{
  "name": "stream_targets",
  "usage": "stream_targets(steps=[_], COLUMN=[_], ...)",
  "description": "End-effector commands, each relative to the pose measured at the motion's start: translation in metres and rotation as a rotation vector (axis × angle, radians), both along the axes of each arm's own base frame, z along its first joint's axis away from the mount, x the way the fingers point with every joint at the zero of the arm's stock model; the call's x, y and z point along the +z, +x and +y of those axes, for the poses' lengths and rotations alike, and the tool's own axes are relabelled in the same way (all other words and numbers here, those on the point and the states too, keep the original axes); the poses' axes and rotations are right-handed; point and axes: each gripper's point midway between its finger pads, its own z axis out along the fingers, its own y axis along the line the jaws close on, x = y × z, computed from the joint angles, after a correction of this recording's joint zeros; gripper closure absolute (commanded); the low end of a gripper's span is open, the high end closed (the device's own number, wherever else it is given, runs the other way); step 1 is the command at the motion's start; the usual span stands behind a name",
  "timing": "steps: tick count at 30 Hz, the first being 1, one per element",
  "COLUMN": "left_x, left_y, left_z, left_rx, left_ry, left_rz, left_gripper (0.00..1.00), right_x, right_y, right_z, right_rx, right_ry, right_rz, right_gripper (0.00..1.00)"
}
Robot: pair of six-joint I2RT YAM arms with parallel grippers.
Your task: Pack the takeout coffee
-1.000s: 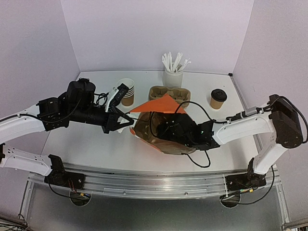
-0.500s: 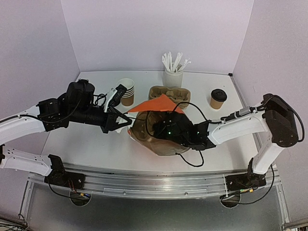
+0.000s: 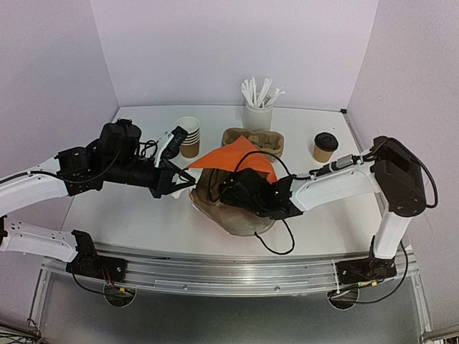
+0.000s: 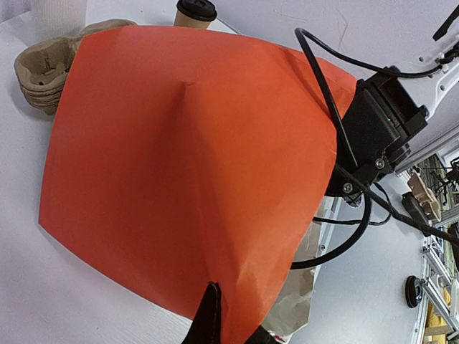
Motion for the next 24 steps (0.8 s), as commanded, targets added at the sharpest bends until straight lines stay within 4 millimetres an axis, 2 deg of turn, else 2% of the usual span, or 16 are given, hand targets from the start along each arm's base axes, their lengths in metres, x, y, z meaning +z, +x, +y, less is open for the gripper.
stream_targets(steps=[1, 8, 12, 15, 20, 24], left_x=[-0.015, -0.011, -0.01, -0.006, 0.001, 0.005], left_y=[-0.007, -0.005, -0.001, 0.003, 0.004, 0.003], left_z=[0.006, 0.006, 0.008, 0.009, 0.008, 0.009], left_rx=[-0.007, -0.003, 0.01, 0.015, 0.013, 0.009], left_ry=[0.044, 0.038, 0.041, 0.037, 0.043, 0.05], left_rz=[0.043, 0.032, 0.027, 0.014, 0.011, 0.026], left_gripper=[1.0, 1.0, 1.0, 1.0, 1.0, 1.0], right_x=[-0.012, -0.011, -0.005, 0.012, 0.047, 0.058], right_y=[0.002, -0.005, -0.012, -0.015, -0.027, -0.032], right_z=[-0.037, -0.056, -0.053, -0.047, -0.019, -0.031], right_rx=[-0.102, -0.133, -0.102, -0.045, 0.152, 0.129], right_ry=[-0.205, -0.409, -0.417, -0.439, -0.503, -0.471], right_rz=[0.053, 0.144, 0.162, 0.115, -0.001, 0.013], right_gripper=[0.48, 0.46, 0.46, 0.47, 0.46, 0.46])
